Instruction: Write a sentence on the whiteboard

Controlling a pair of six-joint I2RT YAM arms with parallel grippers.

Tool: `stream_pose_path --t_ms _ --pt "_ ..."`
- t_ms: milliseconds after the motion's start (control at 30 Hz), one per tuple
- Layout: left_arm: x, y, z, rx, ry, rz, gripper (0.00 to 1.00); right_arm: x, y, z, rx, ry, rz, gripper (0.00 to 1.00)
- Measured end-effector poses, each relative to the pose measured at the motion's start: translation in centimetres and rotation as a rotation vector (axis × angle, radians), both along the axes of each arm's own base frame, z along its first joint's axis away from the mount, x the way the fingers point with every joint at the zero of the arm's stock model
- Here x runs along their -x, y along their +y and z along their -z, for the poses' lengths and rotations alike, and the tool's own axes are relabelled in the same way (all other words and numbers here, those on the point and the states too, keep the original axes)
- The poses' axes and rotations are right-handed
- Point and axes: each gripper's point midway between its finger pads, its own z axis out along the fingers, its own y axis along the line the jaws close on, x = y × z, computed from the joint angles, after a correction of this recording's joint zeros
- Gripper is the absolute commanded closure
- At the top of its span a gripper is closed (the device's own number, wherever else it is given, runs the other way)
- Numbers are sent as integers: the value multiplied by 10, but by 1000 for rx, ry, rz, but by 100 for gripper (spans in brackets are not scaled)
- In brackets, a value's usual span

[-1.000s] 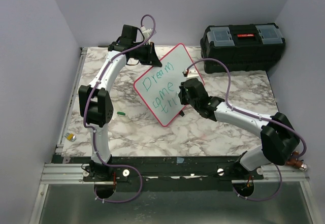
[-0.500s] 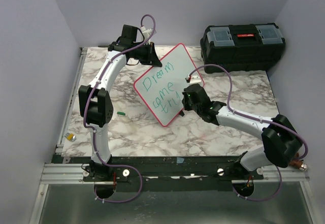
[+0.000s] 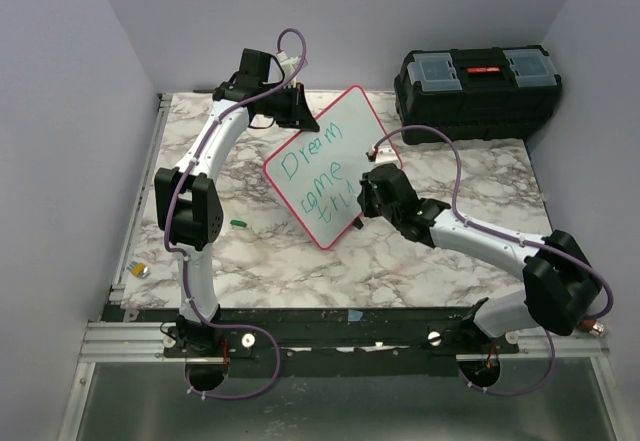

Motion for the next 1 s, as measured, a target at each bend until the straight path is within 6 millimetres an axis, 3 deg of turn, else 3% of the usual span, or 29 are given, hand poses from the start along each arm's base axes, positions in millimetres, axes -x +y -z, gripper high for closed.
stream_pose_path --t_ms 233,1000 --pt "0 0 0 0 0 0 100 -6 7 -7 -14 -10 -3 99" --pt "0 0 0 0 -1 0 100 -2 11 4 -45 20 -10 99"
